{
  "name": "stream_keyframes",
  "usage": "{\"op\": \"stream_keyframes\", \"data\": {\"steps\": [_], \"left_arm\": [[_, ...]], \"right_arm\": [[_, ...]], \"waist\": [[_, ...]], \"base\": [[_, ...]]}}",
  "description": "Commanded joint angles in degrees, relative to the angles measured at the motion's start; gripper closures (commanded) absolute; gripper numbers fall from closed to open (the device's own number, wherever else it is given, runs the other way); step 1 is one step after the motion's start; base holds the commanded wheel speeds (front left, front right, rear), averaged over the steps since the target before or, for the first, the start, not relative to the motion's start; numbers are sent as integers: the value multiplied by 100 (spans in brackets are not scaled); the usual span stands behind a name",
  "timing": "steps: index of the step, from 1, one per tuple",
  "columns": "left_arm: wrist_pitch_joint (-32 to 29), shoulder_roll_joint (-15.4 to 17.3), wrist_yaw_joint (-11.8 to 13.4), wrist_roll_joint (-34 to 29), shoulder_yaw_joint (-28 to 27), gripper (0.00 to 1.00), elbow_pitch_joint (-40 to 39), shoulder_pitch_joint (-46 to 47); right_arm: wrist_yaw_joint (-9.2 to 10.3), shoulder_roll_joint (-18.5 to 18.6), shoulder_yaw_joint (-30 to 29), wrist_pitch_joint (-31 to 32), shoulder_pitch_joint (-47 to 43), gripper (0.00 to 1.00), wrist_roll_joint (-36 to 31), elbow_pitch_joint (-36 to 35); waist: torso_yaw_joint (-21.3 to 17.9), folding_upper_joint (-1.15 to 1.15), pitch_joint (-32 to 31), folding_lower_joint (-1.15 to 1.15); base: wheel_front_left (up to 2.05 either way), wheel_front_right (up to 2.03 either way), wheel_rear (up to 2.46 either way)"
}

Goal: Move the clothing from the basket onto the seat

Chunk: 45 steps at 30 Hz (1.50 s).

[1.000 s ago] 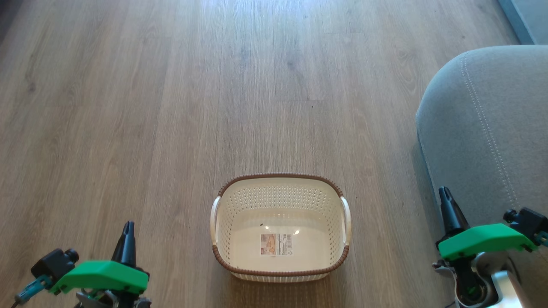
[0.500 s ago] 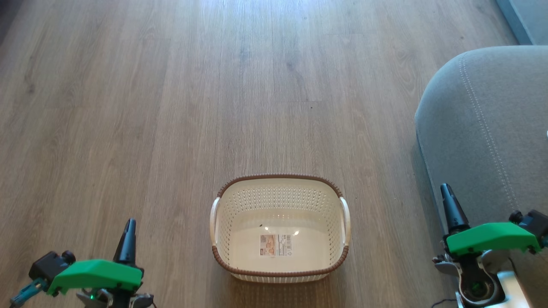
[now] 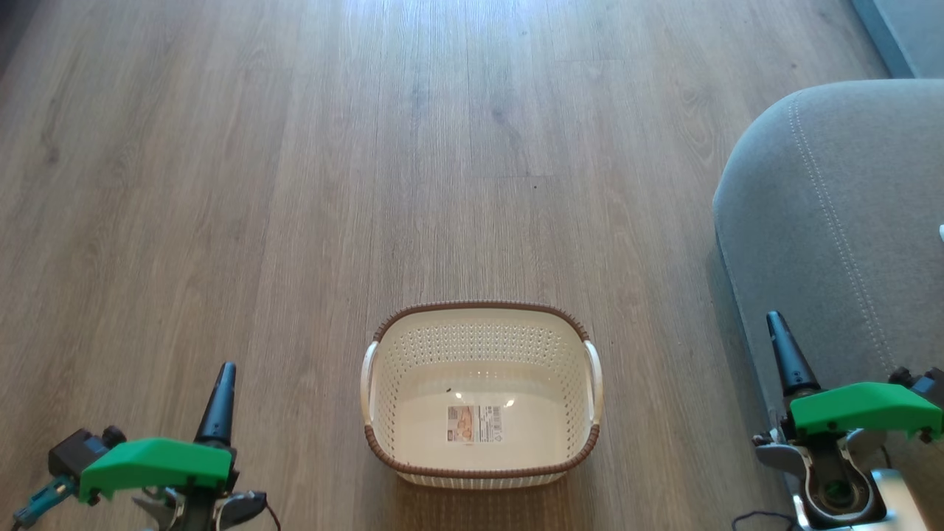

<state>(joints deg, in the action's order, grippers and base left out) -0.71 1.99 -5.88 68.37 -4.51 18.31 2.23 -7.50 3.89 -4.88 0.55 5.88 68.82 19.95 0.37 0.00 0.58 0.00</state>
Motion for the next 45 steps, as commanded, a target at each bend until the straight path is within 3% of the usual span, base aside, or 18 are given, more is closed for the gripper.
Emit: {"op": "stream_keyframes", "data": {"steps": [1,33,45], "left_arm": [[-52,70,-41,213,-149,100,-223,291],[-579,88,-160,2378,-202,100,-424,397],[-579,88,-160,2379,-202,100,-424,396]], "right_arm": [[0,-4,53,62,93,100,207,-246],[1,-102,-166,595,31,100,2333,-592],[1,-102,-165,594,31,100,2333,-592]], "waist": [[-2,0,-2,0],[-37,0,-40,0],[-37,0,-40,0]], "base": [[0,0,0],[0,0,0],[0,0,0]]}}
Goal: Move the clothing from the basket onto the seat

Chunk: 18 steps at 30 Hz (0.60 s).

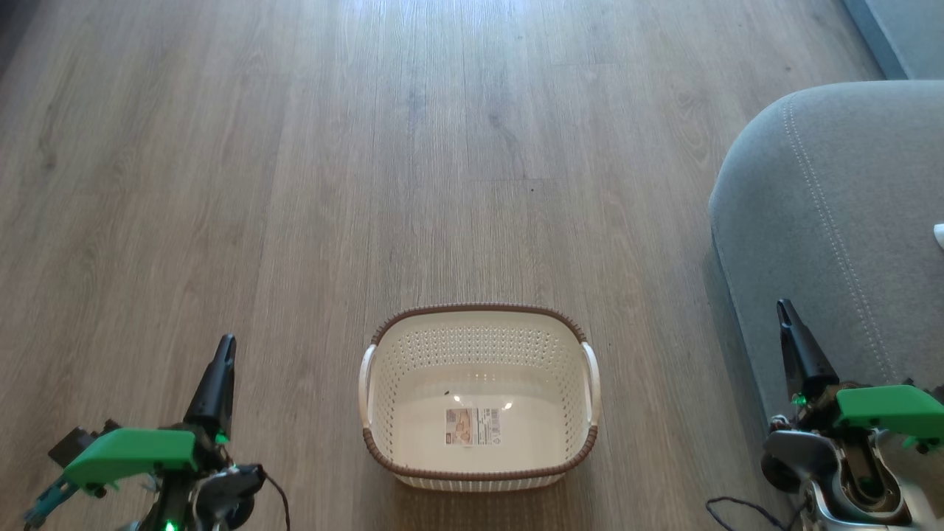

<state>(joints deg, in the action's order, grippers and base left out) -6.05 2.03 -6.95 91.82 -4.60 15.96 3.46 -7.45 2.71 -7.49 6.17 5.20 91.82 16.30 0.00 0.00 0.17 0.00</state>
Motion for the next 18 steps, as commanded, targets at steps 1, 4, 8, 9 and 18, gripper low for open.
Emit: {"op": "stream_keyframes", "data": {"steps": [1,4,8,9,18], "left_arm": [[-45,85,-54,34,-193,100,-189,273],[-45,85,-54,34,-193,100,-189,273],[-45,85,-54,34,-193,100,-190,273],[-44,85,-54,34,-193,100,-190,273],[-44,85,-54,34,-193,100,-190,273]], "right_arm": [[-3,17,95,33,99,100,34,-227],[-3,17,95,33,99,100,34,-227],[-3,17,96,33,99,100,34,-227],[-3,17,96,33,99,100,34,-227],[-3,17,96,33,99,100,34,-227]], "waist": [[0,0,0,0],[0,0,0,0],[0,0,0,0],[0,0,0,0],[0,0,0,0]], "base": [[0,0,0],[0,0,0],[0,0,0],[0,0,0],[0,0,0]]}}
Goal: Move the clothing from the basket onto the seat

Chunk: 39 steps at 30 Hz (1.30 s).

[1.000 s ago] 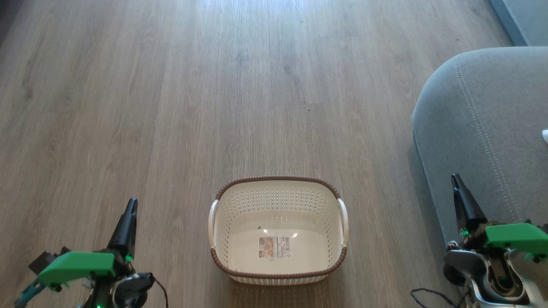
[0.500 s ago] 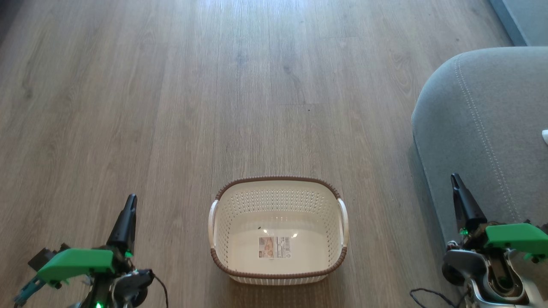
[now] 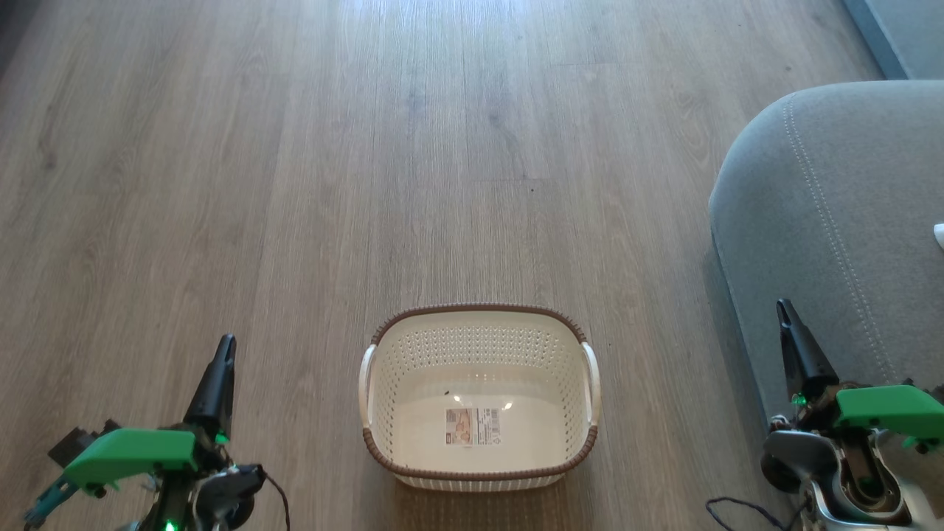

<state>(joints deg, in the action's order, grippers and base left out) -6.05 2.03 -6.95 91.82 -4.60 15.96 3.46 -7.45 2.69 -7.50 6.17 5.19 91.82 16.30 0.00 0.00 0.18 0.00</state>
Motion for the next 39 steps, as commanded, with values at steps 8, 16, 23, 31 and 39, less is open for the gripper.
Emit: {"op": "stream_keyframes", "data": {"steps": [8,16,23,31,39], "left_arm": [[-44,85,-54,34,-193,100,-190,273],[-44,85,-54,35,-192,100,-190,273],[-44,85,-54,35,-192,100,-190,273],[-44,85,-54,35,-192,100,-190,273],[-44,85,-54,35,-192,100,-191,273]], "right_arm": [[-3,19,97,32,99,100,34,-227],[-3,19,97,32,99,100,34,-227],[-3,19,97,32,99,100,34,-227],[-3,19,98,32,99,100,35,-227],[-3,19,98,32,99,100,35,-227]], "waist": [[0,0,0,0],[0,0,0,0],[0,0,0,0],[0,0,0,0],[0,0,0,0]], "base": [[0,0,0],[0,0,0],[0,0,0],[0,0,0],[0,0,0]]}}
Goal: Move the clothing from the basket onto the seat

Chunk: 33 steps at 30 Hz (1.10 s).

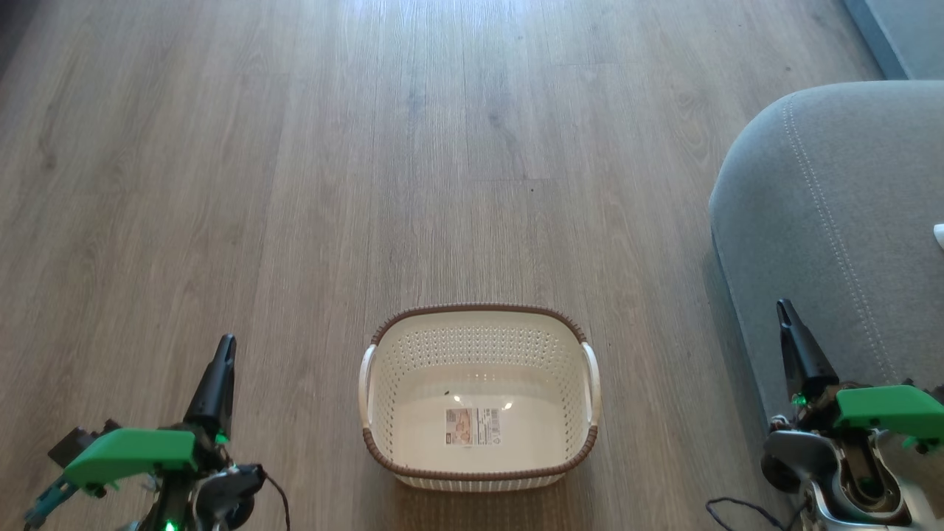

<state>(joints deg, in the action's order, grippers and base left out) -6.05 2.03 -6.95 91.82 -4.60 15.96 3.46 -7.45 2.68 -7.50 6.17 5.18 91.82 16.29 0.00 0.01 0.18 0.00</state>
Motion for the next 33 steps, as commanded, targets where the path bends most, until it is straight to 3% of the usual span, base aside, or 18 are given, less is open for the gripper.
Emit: {"op": "stream_keyframes", "data": {"steps": [1,33], "left_arm": [[-44,85,-54,35,-192,100,-191,273],[-43,85,-54,35,-192,100,-191,273]], "right_arm": [[-3,20,98,32,100,100,35,-226],[-3,20,98,31,100,100,35,-226]], "waist": [[0,-1,0,0],[0,-1,0,0]], "base": [[0,0,0],[0,0,0]]}}
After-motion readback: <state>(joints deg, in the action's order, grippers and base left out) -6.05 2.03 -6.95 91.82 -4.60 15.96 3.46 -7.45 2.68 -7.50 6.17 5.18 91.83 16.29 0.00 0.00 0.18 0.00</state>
